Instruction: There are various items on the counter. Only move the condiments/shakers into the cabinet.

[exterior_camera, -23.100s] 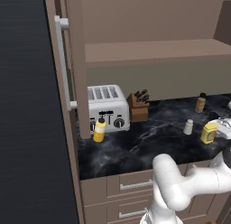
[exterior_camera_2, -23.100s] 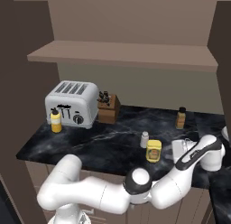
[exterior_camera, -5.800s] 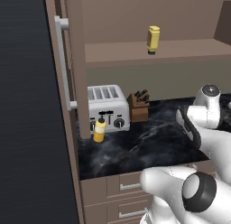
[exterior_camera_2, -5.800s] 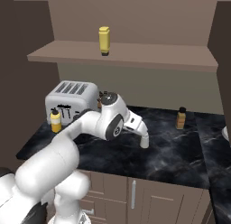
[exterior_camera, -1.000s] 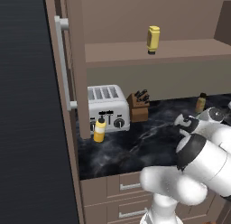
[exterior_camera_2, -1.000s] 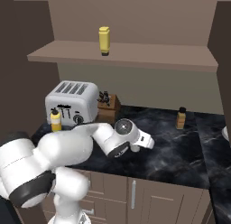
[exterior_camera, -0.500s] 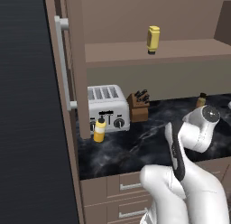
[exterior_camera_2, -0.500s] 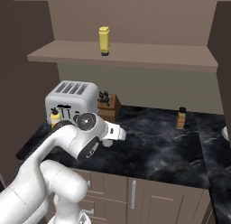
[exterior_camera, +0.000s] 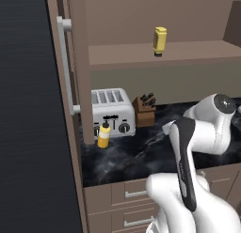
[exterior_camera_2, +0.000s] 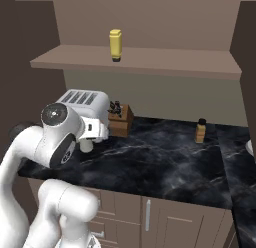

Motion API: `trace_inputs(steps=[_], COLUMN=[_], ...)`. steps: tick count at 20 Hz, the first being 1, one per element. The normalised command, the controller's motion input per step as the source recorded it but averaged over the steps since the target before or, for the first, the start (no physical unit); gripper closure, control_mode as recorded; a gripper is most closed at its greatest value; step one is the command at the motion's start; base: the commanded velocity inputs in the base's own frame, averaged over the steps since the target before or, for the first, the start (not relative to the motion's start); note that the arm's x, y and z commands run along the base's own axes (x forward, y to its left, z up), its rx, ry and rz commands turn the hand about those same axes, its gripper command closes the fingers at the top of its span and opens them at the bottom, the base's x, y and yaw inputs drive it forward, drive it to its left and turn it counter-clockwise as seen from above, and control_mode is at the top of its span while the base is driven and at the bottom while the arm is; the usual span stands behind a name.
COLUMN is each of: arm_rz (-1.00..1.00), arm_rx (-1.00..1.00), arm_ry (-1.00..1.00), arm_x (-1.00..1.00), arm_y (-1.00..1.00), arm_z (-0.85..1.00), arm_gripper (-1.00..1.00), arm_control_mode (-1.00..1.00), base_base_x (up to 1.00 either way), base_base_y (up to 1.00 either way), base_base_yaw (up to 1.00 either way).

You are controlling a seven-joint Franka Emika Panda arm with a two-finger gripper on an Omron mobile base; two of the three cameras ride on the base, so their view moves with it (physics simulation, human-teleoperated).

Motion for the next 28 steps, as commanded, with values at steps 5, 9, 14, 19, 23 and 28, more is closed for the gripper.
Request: trace_inputs(steps=[5, 9, 14, 19, 23, 28], arm_rz=[0.13, 0.05, -0.01, -0.11, -0.07, 0.0], arm_rx=[0.0, -0.07, -0.04, 0.11, 0.21, 0.11], arm_ry=[0.0, -0.09, -0.2, -0.14, -0.11, -0.08], arm_x=[-0.66, -0.57, -0.35, -0.21, -0.06, -0.01], arm_y=[0.52, 0.52, 0.22, -0.01, -0.02, 0.0], arm_z=[1.0, 1.0, 1.0, 1.0, 0.76, 0.17], arm_gripper=[1.0, 1.0, 1.0, 1.0, 1.0, 1.0], arm_control_mode=[-1.0, -1.0, -1.0, -1.0, -1.0, -1.0], base_base_x=[0.0, 0.0, 0.0, 0.0, 0.0, 0.0], base_base_y=[0.0, 0.0, 0.0, 0.0, 0.0, 0.0], base_base_yaw=[0.0, 0.0, 0.0, 0.0, 0.0, 0.0])
